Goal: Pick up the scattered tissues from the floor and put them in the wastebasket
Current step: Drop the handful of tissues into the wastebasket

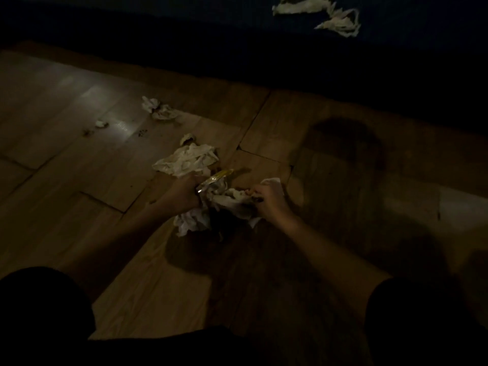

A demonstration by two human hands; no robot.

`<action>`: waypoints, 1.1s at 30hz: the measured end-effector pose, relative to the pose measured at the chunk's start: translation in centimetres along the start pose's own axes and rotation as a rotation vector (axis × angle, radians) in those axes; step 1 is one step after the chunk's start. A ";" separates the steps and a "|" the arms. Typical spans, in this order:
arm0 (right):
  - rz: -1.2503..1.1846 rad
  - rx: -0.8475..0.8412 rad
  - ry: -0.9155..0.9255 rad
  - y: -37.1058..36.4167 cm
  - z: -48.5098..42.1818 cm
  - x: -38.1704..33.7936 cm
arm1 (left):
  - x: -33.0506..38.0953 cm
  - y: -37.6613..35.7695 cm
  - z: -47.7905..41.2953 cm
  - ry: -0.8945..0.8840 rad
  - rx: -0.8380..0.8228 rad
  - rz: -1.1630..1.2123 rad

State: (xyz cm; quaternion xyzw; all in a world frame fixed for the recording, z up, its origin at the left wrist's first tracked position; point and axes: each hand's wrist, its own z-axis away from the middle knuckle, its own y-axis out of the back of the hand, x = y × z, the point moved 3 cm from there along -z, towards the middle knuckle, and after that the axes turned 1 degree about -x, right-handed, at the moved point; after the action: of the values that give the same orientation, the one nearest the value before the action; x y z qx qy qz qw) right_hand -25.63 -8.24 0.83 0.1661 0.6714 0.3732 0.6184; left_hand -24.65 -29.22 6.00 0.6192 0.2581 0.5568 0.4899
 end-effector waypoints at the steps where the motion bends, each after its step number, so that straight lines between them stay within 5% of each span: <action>1: 0.000 0.001 0.003 1.6 0.2 -0.1 | 1.4 0.4 -0.7 -0.041 -0.015 -0.012; 10: 0.204 0.045 -0.013 22.6 3.9 0.1 | 17.4 8.5 -8.9 -0.282 -0.008 -0.172; 18: 0.287 0.276 -0.218 45.3 13.7 3.6 | 42.4 10.5 -15.8 -0.604 -0.007 -0.199; 26: 0.166 0.705 -0.448 62.6 25.4 11.2 | 67.1 7.2 -21.3 -0.747 0.023 0.108; 33: 0.159 0.916 -0.658 68.9 30.1 18.7 | 81.9 1.0 -21.7 -0.885 0.042 0.300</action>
State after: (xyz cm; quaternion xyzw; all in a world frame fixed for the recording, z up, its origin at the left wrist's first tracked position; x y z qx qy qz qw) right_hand -16.70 59.41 37.59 0.5747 0.5220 0.0181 0.6300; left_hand -25.16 48.15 40.46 0.8373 -0.0569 0.2984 0.4546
